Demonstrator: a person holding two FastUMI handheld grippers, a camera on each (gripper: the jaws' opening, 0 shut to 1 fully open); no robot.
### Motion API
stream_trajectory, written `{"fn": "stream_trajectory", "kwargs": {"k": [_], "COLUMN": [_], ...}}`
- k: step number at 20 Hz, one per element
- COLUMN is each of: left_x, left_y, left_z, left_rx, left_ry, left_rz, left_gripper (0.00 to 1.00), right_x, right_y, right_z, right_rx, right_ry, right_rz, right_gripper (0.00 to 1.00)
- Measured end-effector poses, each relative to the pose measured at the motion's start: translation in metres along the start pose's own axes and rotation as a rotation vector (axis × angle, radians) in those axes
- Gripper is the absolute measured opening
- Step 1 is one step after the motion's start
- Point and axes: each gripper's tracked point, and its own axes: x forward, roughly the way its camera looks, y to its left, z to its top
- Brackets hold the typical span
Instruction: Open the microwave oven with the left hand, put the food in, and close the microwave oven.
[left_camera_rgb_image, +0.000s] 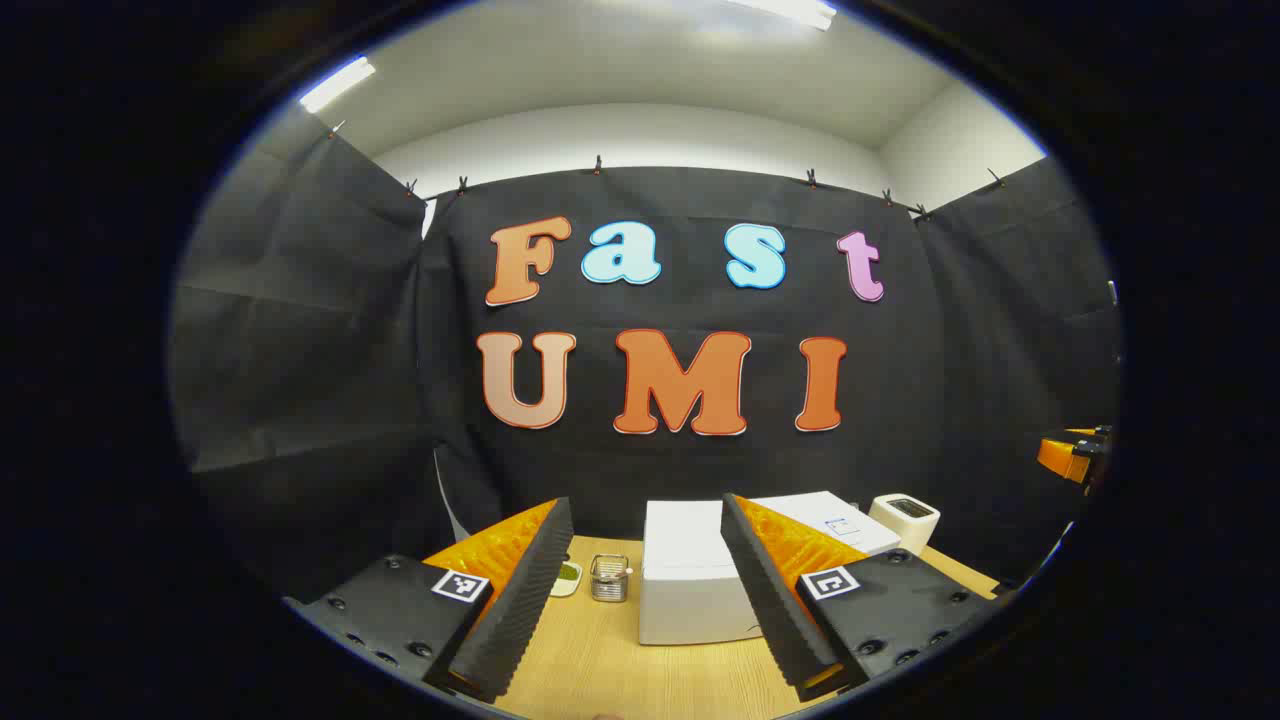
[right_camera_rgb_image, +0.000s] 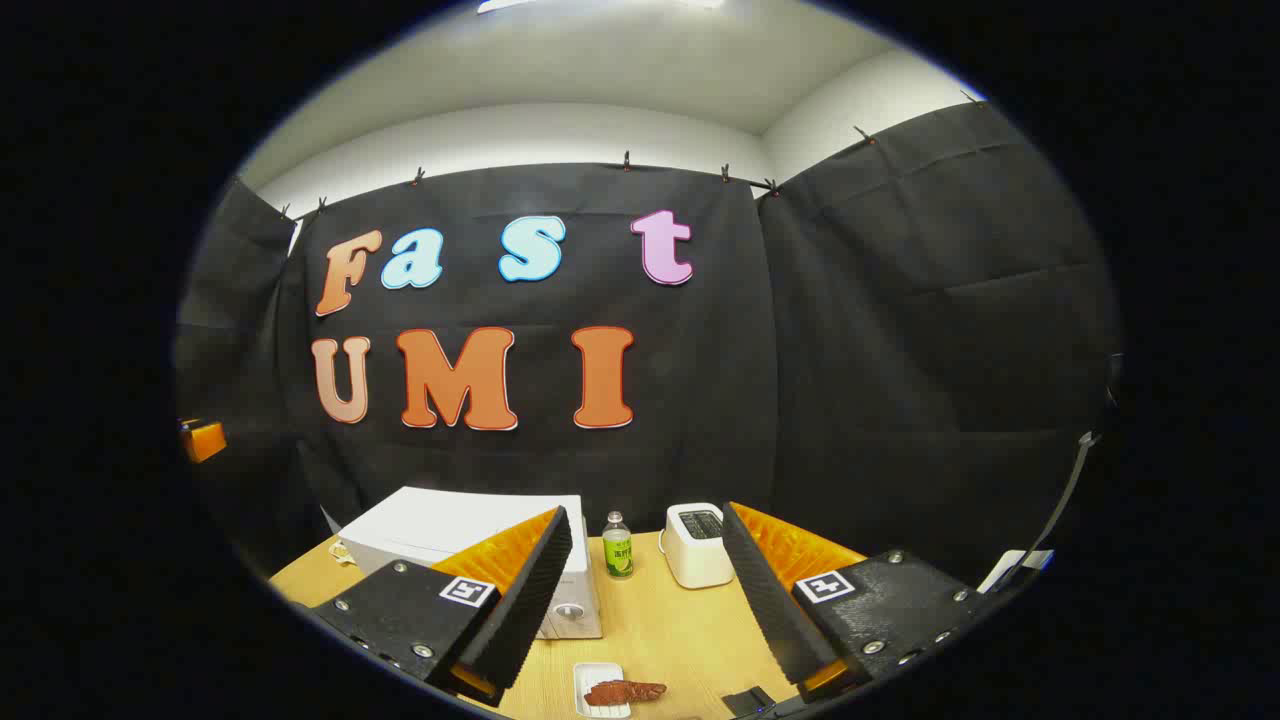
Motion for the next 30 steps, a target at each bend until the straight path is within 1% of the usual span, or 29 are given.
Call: {"fn": "stream_trajectory", "kwargs": {"k": [1,2,4,7,8,10,11,13,14,15,16,17,18,19,22,23,24,25,26,27,30], "left_x": [0.001,0.001,0.002,0.008,0.010,0.008,0.006,0.003,0.003,0.004,0.004,0.005,0.006,0.007,0.013,0.016,0.019,0.022,0.025,0.028,0.039], "left_y": [0.005,0.010,0.017,0.019,0.017,0.014,0.014,0.013,0.012,0.010,0.006,0.000,-0.006,-0.010,-0.030,-0.041,-0.051,-0.063,-0.075,-0.087,-0.127], "left_z": [-0.002,-0.001,0.004,0.005,0.005,0.002,0.001,0.001,0.001,-0.002,-0.007,-0.008,-0.007,-0.007,-0.013,-0.018,-0.024,-0.029,-0.035,-0.042,-0.063], "left_rx": [0.009,0.018,0.036,0.032,0.024,0.012,0.012,0.014,0.012,0.009,0.005,0.003,0.003,0.007,0.019,0.018,0.015,0.005,-0.012,-0.029,-0.067], "left_ry": [0.010,0.010,-0.007,-0.007,-0.007,-0.006,-0.004,-0.013,-0.016,-0.009,0.001,0.003,-0.001,-0.004,-0.005,0.001,0.004,0.007,0.010,0.020,0.027], "left_rz": [0.009,0.016,0.026,0.034,0.031,0.030,0.036,0.050,0.060,0.067,0.068,0.063,0.058,0.056,0.044,0.033,0.022,0.007,-0.012,-0.030,-0.081], "left_gripper": [0.97,0.94,0.94,0.94,0.98,1.00,0.94,0.94,0.94,0.97,0.98,0.94,1.00,0.94,0.94,0.98,0.98,0.98,1.00,0.94,0.94], "right_x": [0.002,0.002,0.003,0.003,0.002,0.002,0.002,0.004,0.006,0.008,0.009,0.009,0.012,0.015,0.019,0.020,0.020,0.020,0.021,0.021,0.022], "right_y": [0.002,0.005,0.012,0.012,0.011,0.012,0.014,0.013,0.008,0.004,0.004,0.002,-0.001,-0.005,-0.004,-0.007,-0.010,-0.014,-0.018,-0.020,-0.026], "right_z": [-0.002,-0.003,-0.004,-0.004,-0.004,-0.002,-0.004,-0.001,-0.001,-0.002,-0.004,-0.004,-0.002,-0.002,-0.010,-0.012,-0.013,-0.013,-0.014,-0.014,-0.014], "right_rx": [0.010,0.016,0.012,-0.017,-0.022,-0.019,-0.016,-0.018,-0.022,-0.023,-0.021,-0.018,-0.014,-0.008,0.015,0.016,0.009,-0.002,-0.012,-0.018,-0.015], "right_ry": [0.002,0.006,0.009,0.000,-0.002,-0.007,-0.002,-0.009,-0.012,-0.009,-0.005,-0.007,-0.014,-0.019,0.008,0.012,0.014,0.014,0.015,0.018,0.022], "right_rz": [-0.003,-0.001,0.005,-0.003,-0.005,0.003,0.014,0.028,0.020,0.016,0.023,0.026,0.022,0.017,0.035,0.038,0.034,0.028,0.024,0.020,0.006], "right_gripper": [0.93,0.93,0.94,0.94,0.94,0.94,0.93,0.94,0.93,0.94,0.94,0.93,0.93,0.93,0.94,0.98,0.93,0.94,0.94,0.94,0.94]}}
